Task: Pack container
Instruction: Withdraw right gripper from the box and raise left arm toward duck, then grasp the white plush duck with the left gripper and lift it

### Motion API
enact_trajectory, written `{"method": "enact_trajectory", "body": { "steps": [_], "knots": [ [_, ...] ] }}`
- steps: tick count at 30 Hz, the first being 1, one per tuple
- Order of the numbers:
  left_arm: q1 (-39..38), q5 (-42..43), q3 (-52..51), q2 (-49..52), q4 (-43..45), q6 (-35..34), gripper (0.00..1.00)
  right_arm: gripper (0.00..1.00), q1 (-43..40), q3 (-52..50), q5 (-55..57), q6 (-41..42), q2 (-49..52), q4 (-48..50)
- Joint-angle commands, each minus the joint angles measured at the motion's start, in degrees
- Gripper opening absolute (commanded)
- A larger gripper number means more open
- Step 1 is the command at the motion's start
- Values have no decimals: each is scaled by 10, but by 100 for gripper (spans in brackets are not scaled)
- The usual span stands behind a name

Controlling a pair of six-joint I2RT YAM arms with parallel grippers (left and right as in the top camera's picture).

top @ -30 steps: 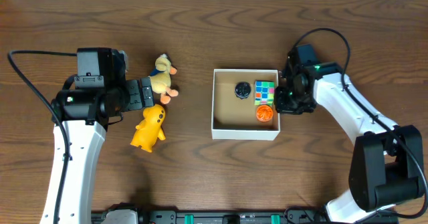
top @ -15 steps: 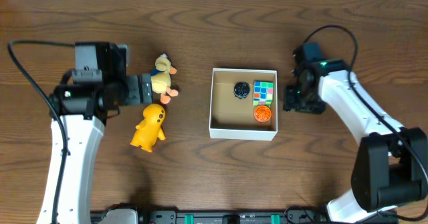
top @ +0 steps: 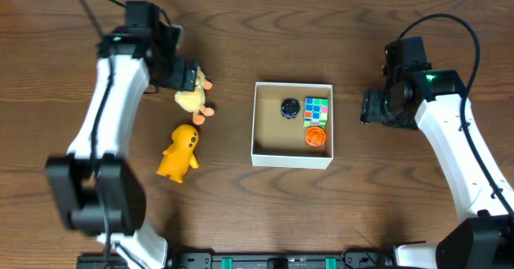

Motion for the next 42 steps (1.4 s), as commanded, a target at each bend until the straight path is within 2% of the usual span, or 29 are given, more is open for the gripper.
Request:
{"method": "enact_trajectory", "body": {
  "steps": [1, 10, 20, 23, 26, 27, 29, 35, 36, 38, 42],
  "knots": [
    [-3, -2, 5, 45, 10, 21, 98, 72, 0, 5, 8, -3, -2, -7],
    [-23, -17, 5, 133, 54, 29, 98, 72, 2, 5, 7, -2, -2, -8],
    [-36, -22, 5, 160, 58, 22, 100, 70, 2, 5, 8, -2, -2, -13],
    [-36, -22, 5, 154, 55, 22, 81, 70, 2, 5, 8, -2, -2, -12],
    [-36, -22, 5, 144, 54, 22, 53, 70, 2, 5, 8, -2, -2, -11],
    [-36, -22, 5, 137, 54, 22, 38, 70, 2, 5, 8, -2, -2, -10],
    [-36, -22, 6, 125, 55, 22, 26, 70, 2, 5, 8, -2, -2, -10],
    [-37, -22, 17, 36, 69, 23, 19, 70, 2, 5, 8, -2, -2, -8],
    [-39, -22, 23, 15, 71, 23, 13, 70, 2, 5, 8, -2, -2, -8],
    [-46, -21, 33, -24, 74, 26, 9, 69, 2, 5, 8, -2, -2, -7],
    [-82, -2, 37, -104, 83, 89, 6, 70, 2, 5, 8, -2, -2, -3]
  ]
}}
